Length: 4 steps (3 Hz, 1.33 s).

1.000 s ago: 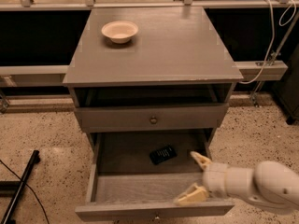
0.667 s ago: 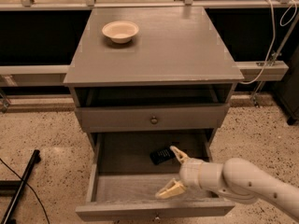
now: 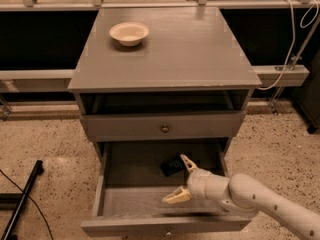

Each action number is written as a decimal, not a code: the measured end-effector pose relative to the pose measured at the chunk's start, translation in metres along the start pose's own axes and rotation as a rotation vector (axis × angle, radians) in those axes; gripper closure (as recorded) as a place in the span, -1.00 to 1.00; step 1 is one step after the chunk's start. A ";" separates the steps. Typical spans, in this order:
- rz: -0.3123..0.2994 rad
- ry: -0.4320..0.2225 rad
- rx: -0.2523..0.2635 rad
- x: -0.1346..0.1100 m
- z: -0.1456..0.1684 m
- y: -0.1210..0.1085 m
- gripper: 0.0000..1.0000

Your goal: Pick rxbar blueberry from middle drawer and place on counter

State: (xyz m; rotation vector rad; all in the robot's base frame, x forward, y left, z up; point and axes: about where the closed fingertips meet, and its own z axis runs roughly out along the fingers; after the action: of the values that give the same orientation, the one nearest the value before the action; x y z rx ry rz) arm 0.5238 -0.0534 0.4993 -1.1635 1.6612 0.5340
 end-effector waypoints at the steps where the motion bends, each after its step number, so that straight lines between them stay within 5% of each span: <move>1: 0.003 0.077 0.019 0.012 0.011 -0.013 -1.00; 2: 0.008 0.132 0.067 0.031 0.038 -0.037 -1.00; 4: 0.132 0.150 0.093 0.089 0.086 -0.073 -1.00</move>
Offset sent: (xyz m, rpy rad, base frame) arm 0.0942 -0.0020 -0.0693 -0.1707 0.0433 -0.1772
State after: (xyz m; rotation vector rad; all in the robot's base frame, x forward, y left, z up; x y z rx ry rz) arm 0.6256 -0.0571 0.3973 -1.0519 1.8810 0.4553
